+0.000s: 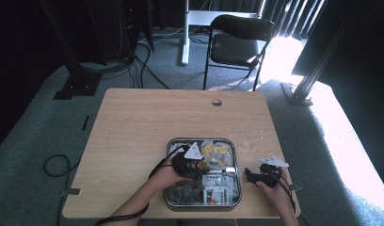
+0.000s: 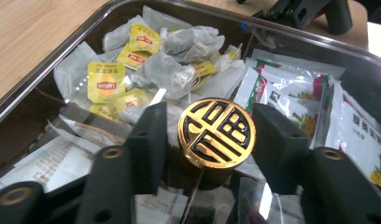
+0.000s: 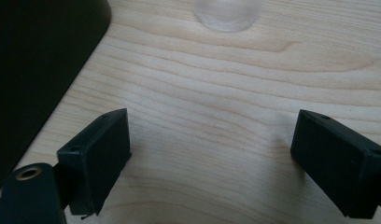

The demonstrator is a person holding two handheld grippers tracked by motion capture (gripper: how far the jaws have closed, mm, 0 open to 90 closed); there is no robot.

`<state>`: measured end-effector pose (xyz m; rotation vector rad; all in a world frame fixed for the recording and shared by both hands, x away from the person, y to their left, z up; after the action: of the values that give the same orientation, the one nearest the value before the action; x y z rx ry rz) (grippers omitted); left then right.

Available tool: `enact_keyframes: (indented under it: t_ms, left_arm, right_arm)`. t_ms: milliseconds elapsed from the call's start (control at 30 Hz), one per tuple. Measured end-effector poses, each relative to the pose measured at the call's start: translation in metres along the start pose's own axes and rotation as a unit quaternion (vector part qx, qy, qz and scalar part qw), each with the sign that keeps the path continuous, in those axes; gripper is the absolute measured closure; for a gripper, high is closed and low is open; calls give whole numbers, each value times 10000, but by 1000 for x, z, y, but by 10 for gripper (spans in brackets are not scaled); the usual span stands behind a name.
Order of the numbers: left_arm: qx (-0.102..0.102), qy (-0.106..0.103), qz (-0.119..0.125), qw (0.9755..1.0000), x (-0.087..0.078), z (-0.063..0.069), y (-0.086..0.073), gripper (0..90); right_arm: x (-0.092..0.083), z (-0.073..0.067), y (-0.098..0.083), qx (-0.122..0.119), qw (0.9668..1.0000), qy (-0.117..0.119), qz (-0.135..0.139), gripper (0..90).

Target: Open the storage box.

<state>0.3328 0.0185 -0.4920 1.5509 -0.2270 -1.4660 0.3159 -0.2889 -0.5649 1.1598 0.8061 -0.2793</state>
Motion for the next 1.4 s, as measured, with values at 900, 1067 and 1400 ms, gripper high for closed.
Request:
enact_keyframes:
  t_ms: [900, 1067, 1400]
  left_arm:
    - [107, 135, 84, 9998, -14, 6, 11, 591]
    - [68, 192, 91, 9998, -23, 2, 10, 592]
    - [-75, 258, 124, 9996, -35, -7, 6, 591]
  right_arm:
    - [0, 0, 0, -32, 10000, 42, 12, 113]
    - [0, 0, 0, -27, 10000, 43, 10, 113]
    - [0, 0, 0, -30, 10000, 42, 9, 113]
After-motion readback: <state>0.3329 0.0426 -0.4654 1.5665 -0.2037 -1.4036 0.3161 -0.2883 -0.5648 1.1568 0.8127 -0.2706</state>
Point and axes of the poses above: each handheld gripper's, and its own axes: x roughly forward along the jaws, y roughly out of its top, z roughly to its right, the point moved 2 cm from there along x, roughly forward along the jaws, and after that the axes turned 14 degrees about -x, right-handed, at the moved point
